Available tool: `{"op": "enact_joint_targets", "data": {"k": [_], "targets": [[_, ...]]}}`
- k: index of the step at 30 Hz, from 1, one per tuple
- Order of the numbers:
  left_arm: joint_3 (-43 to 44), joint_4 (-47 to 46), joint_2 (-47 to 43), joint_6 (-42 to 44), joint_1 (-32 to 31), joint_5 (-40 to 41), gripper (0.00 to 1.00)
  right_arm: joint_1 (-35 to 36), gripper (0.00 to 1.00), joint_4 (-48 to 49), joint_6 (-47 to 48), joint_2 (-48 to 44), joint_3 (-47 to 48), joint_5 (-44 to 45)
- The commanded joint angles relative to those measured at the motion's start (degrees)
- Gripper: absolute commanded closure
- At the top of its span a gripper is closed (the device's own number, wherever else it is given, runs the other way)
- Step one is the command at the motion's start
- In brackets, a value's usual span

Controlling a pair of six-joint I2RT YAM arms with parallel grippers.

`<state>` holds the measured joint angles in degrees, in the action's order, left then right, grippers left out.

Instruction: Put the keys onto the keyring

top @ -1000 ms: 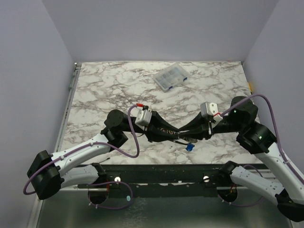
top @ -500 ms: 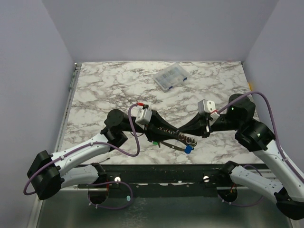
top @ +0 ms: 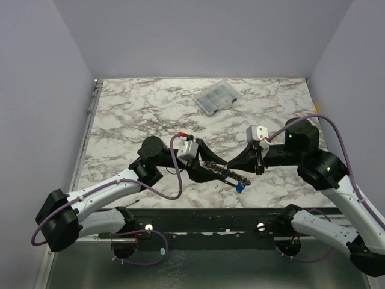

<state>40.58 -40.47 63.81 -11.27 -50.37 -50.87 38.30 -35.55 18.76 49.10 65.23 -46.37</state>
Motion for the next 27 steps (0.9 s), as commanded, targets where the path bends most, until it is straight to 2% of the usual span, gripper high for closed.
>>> {"op": "enact_joint_targets", "data": {"k": [1,4,12,16,19,22,27], "targets": [[2.70,8.27,-1.24,6.88,-0.10,1.67,0.46,0.10,0.99,-2.56,0.89,-0.51,1.83,3.79],[3.68,12.45,-2.44,9.67,0.15,2.99,0.42,0.10,0.99,-3.55,1.32,-0.60,1.61,5.55],[6.98,21.08,-4.07,13.81,1.27,6.64,0.40,0.11,0.99,-4.43,1.45,-0.15,1.32,8.65],[7.71,22.73,-4.22,14.53,1.89,7.98,0.29,0.19,0.99,-4.85,1.67,0.19,1.39,11.06],[8.03,23.36,-4.17,14.37,2.10,10.35,0.28,0.14,0.99,-5.38,2.12,0.42,1.57,13.29],[8.39,23.38,-3.25,13.16,2.10,12.36,0.37,0.47,0.99,-5.55,2.34,1.01,1.78,15.13],[9.31,23.01,-0.70,11.46,1.96,13.00,0.59,1.88,0.99,-7.10,2.51,3.27,2.74,19.52]]}}
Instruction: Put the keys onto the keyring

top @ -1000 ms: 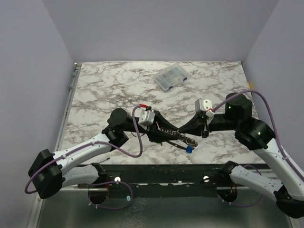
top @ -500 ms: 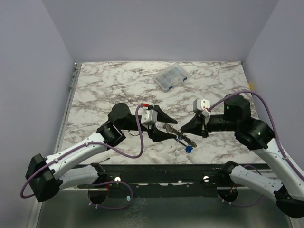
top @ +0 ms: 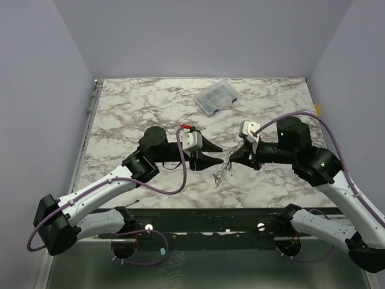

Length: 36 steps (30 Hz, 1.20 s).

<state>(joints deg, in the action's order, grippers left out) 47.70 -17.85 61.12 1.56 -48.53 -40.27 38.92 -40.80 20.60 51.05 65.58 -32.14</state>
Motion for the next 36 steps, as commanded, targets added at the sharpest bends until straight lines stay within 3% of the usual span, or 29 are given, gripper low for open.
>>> {"op": "enact_joint_targets", "data": {"k": [1,22,30,36], "targets": [[2.29,0.24,2.39,-1.38,0.15,2.27,0.61,1.64,0.99,-2.05,0.71,1.67,2.52,6.20],[1.67,-2.90,6.55,-4.86,-0.72,-1.74,0.65,2.86,0.99,-0.75,0.17,1.81,3.10,5.90],[1.34,-4.83,8.15,-6.38,-1.89,-1.74,0.76,2.96,0.99,-0.09,-0.08,1.95,2.97,4.86],[0.91,-4.83,8.41,-6.29,-2.41,-0.40,0.96,3.02,0.99,0.89,-0.25,0.86,2.89,4.49]]}}
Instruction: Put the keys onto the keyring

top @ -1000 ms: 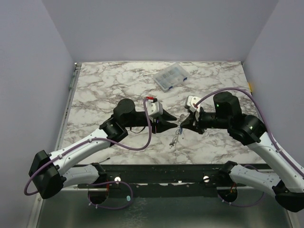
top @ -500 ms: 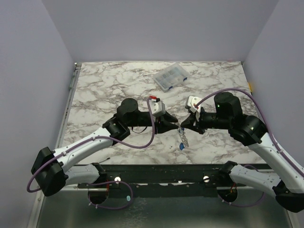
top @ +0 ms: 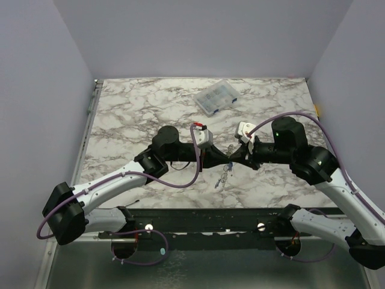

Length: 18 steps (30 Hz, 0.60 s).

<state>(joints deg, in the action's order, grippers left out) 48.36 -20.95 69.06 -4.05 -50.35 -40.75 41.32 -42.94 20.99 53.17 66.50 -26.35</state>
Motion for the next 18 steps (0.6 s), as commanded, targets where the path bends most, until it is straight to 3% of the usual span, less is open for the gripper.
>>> {"op": "enact_joint_targets", "data": {"k": [1,10,12,14,18], "targets": [[0.17,-1.73,0.40,-0.69,-0.70,0.50,1.00,0.63,0.99,3.41,-0.61,-1.57,1.85,-1.44],[-1.18,-3.87,-2.45,0.29,-1.39,0.05,1.00,0.69,0.98,10.69,-2.27,-6.79,-2.61,-2.20],[-1.73,-5.15,-3.12,0.05,-1.37,0.06,1.00,0.64,0.89,10.94,-2.59,-6.86,-2.99,-2.52],[-2.12,-6.21,-3.74,-0.25,-1.40,-0.03,1.00,0.65,0.73,10.95,-2.87,-6.97,-3.10,-2.94],[-2.76,-7.78,-4.73,-0.54,-1.41,0.45,1.00,0.65,0.63,12.29,-3.22,-8.10,-3.72,-3.44]]}}
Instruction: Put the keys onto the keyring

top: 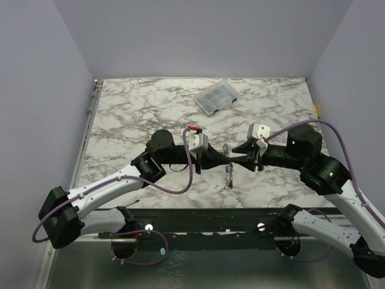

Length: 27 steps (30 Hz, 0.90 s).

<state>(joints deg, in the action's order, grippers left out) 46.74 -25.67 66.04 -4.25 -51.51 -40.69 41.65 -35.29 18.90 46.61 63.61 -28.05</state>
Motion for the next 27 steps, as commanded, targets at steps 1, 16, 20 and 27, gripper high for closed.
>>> {"op": "enact_joint_targets", "data": {"k": [1,16,20,27], "targets": [[-1.33,-3.42,-1.90,-0.37,-0.25,0.50,1.00,0.35,0.60,5.38,-1.22,-2.13,-1.17,-1.63],[-4.83,-12.56,-5.19,-3.05,-0.22,-1.44,1.00,0.28,0.69,12.13,-2.29,-8.20,-7.02,-7.99],[-5.95,-16.86,-6.07,-5.58,-0.19,-1.33,1.00,0.36,0.71,11.20,-2.30,-6.34,-5.75,-11.58],[-7.83,-23.64,-7.40,-8.61,-0.25,-1.32,1.00,0.36,0.67,13.78,-3.32,-5.84,-6.01,-11.92]]}}
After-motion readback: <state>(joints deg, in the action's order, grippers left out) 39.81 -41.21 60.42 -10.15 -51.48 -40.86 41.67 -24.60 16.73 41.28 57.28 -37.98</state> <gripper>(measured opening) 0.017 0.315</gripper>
